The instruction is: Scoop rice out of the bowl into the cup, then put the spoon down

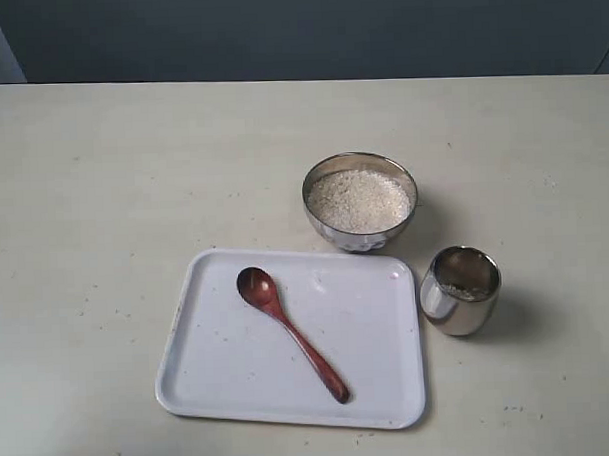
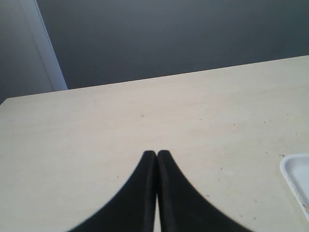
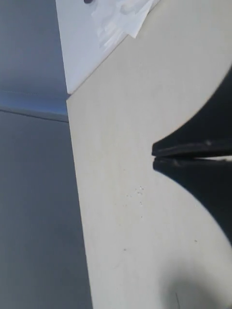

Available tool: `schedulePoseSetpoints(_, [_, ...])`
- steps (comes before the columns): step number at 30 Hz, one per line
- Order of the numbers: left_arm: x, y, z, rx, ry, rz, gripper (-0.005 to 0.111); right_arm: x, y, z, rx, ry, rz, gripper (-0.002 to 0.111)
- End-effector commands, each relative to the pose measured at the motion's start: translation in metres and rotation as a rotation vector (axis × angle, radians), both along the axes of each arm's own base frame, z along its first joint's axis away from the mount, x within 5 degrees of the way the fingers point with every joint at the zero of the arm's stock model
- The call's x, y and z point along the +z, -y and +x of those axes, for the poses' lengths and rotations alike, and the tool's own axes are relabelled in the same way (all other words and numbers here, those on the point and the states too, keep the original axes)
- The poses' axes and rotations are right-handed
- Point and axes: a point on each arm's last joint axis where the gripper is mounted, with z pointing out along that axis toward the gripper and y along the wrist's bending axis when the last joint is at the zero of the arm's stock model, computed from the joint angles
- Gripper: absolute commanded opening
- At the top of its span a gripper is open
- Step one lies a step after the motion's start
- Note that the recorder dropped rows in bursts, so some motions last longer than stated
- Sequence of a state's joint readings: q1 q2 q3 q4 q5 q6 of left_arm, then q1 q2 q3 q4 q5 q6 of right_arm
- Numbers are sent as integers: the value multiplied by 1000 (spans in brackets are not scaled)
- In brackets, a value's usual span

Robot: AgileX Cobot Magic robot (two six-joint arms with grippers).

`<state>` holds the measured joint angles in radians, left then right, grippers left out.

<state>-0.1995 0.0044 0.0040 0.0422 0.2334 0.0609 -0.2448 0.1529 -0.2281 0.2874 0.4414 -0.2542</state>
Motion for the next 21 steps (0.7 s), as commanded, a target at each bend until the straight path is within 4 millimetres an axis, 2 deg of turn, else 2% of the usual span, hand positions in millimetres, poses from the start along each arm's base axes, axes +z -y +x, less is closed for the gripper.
schedulePoseSetpoints(1, [2,0,0,-3,9,-7,1,-22,-3,-13,-54,37,51,0])
schedulePoseSetpoints(15, [2,0,0,-3,9,-7,1,-67,2,-7,-103,-57,90,0])
schedulePoseSetpoints(21, [2,0,0,-3,9,-7,1,-66,7,-8,-165,-41,98,0])
